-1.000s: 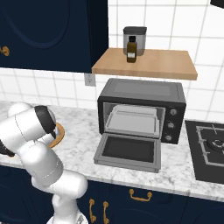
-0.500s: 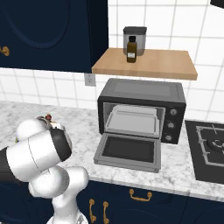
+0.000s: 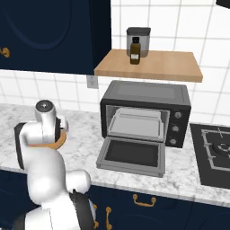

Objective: Pick up the kebab skewer and baguette bread, and place them inside the toaster oven. Close the toaster oven door and start by setting the timer.

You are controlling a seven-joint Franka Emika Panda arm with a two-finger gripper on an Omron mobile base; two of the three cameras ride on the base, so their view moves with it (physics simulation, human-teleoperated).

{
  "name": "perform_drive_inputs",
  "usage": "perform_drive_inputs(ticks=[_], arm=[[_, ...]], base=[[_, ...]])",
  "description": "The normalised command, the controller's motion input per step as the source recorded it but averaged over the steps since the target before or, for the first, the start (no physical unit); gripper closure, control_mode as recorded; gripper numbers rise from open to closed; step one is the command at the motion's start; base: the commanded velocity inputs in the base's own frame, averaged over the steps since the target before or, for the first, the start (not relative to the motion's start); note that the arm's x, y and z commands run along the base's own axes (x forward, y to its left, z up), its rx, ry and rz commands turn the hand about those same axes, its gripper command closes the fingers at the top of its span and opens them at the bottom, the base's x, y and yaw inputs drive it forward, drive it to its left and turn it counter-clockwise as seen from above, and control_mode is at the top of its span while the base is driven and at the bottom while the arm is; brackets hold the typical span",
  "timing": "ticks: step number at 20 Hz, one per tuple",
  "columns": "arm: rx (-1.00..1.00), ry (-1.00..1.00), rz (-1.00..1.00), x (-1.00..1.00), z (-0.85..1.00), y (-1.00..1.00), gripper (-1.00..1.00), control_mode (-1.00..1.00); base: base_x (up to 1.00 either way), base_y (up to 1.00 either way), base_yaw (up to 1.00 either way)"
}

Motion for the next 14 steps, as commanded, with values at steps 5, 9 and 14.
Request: perform_drive_inputs(ticks=[5,9,14], arm=[[-0.02,0.11,-0.06,-0.72,0.47,-0.82,1.00,-1.00],[0.00,0.14,-0.09,-0.36,0.40,-1.00,1.00,-1.00],[-0.03,0.09,-0.09,-0.27,0.34,-0.98,1.00,-1.00]], base=[[0.00,0.00,0.00],[0.00,0.00,0.00],[0.00,0.00,0.00]])
